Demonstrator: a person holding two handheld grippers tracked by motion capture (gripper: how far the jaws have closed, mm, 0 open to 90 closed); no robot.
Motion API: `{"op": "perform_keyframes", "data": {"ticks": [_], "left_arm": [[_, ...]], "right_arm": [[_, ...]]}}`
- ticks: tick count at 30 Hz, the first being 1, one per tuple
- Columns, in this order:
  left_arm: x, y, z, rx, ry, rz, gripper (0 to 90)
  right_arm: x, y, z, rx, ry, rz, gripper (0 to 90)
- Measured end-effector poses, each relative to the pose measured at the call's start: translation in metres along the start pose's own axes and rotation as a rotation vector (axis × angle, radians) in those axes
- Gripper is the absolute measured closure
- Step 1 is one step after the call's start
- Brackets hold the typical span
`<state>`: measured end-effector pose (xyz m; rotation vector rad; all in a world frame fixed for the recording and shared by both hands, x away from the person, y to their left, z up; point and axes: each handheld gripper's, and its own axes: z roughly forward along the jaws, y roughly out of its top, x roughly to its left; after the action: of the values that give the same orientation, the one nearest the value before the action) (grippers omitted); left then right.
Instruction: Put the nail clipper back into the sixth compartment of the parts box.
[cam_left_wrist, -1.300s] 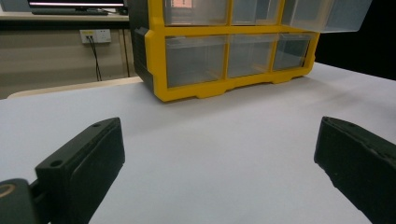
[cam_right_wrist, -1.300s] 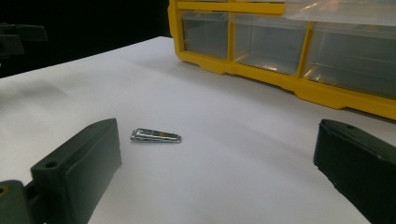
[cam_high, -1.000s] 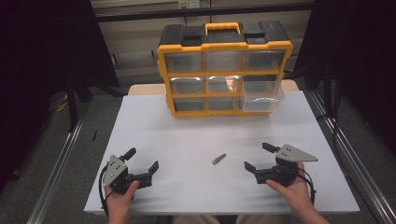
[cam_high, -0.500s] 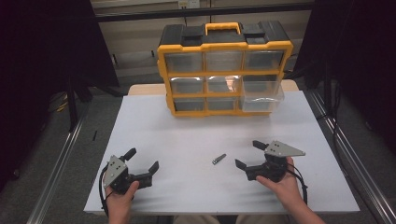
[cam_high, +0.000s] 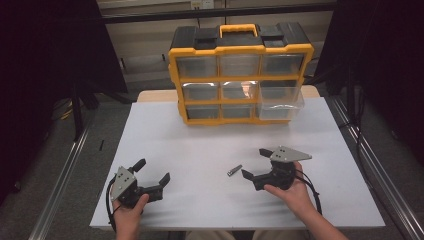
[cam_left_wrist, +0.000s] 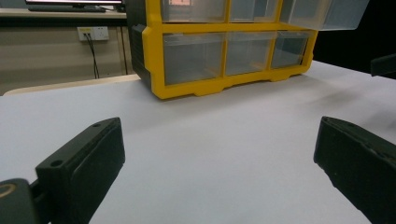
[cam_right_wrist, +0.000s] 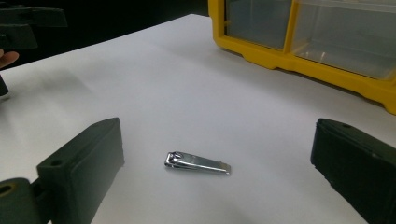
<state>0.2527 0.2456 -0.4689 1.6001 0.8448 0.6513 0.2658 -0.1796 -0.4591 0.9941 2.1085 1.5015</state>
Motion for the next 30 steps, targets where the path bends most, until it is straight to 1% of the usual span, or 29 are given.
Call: {"op": "perform_keyframes", "data": {"ticks": [1,2,3,5,6,9,10,13,14,15,16,17,18,21,22,23,24,25,26,28,29,30], "left_arm": [[0.0,0.0,0.0,-0.001,0.001,-0.002,2.1],[-0.001,0.0,0.001,-0.004,-0.009,-0.013,2.1],[-0.001,0.0,0.0,-0.002,-0.003,-0.007,2.1],[0.0,-0.001,0.001,-0.002,-0.007,-0.008,2.1],[0.0,-0.001,0.001,-0.001,-0.008,-0.007,2.1],[0.0,-0.001,0.001,-0.002,-0.007,-0.009,2.1],[0.0,-0.001,0.001,0.001,-0.008,-0.004,2.1],[0.0,-0.001,0.001,0.001,-0.002,0.003,2.1],[0.0,-0.001,0.001,0.002,-0.005,-0.001,2.1],[-0.001,-0.001,0.001,0.005,-0.002,-0.003,2.1],[-0.002,-0.001,0.001,0.003,-0.011,-0.007,2.1],[-0.001,0.0,0.001,0.008,-0.009,0.007,2.1],[-0.002,0.0,0.001,0.005,-0.003,0.003,2.2],[-0.002,0.0,0.001,0.003,-0.002,0.001,2.2],[-0.002,0.0,0.001,0.002,-0.003,0.0,2.2],[-0.002,0.0,0.001,0.003,-0.002,-0.004,2.2],[-0.002,0.0,0.001,0.007,-0.007,-0.001,2.2],[-0.002,0.0,0.001,0.006,-0.009,-0.002,2.2],[-0.002,-0.001,0.001,0.007,-0.008,-0.002,2.2],[-0.002,0.0,0.001,0.007,-0.003,-0.001,2.2],[-0.002,0.0,0.001,0.006,-0.003,-0.002,2.2],[-0.002,0.0,0.001,0.005,-0.002,0.002,2.2]], "right_arm": [[0.001,0.001,0.002,0.0,0.005,-0.004,2.0],[0.001,0.002,0.004,0.001,0.012,-0.004,2.0],[0.002,0.003,0.006,0.005,0.014,0.0,2.0],[0.003,0.003,0.01,0.016,0.018,0.005,2.1],[0.003,0.004,0.012,0.02,0.027,0.008,2.2],[0.004,0.005,0.016,0.036,0.03,-0.005,2.0],[0.005,0.006,0.018,0.038,0.034,-0.006,1.6],[0.005,0.007,0.021,0.048,0.063,-0.023,0.8],[0.005,0.007,0.022,0.056,0.07,-0.032,0.8],[0.005,0.007,0.023,0.059,0.07,-0.036,1.0],[0.005,0.007,0.024,0.073,0.073,-0.04,1.6],[0.005,0.007,0.025,0.082,0.07,-0.047,1.9],[0.005,0.006,0.026,0.09,0.07,-0.052,1.9],[0.003,0.005,0.029,0.119,0.081,-0.07,6.0],[0.003,0.005,0.03,0.12,0.082,-0.085,6.4],[0.003,0.005,0.031,0.124,0.088,-0.087,6.9],[0.003,0.005,0.031,0.131,0.094,-0.088,7.8],[0.001,0.004,0.033,0.143,0.113,-0.065,9.9],[0.001,0.004,0.033,0.143,0.113,-0.065,9.9],[-0.001,0.004,0.035,0.154,0.143,-0.06,14.7],[-0.002,0.004,0.036,0.166,0.152,-0.073,14.7],[-0.001,0.004,0.038,0.18,0.149,-0.089,13.8]]}}
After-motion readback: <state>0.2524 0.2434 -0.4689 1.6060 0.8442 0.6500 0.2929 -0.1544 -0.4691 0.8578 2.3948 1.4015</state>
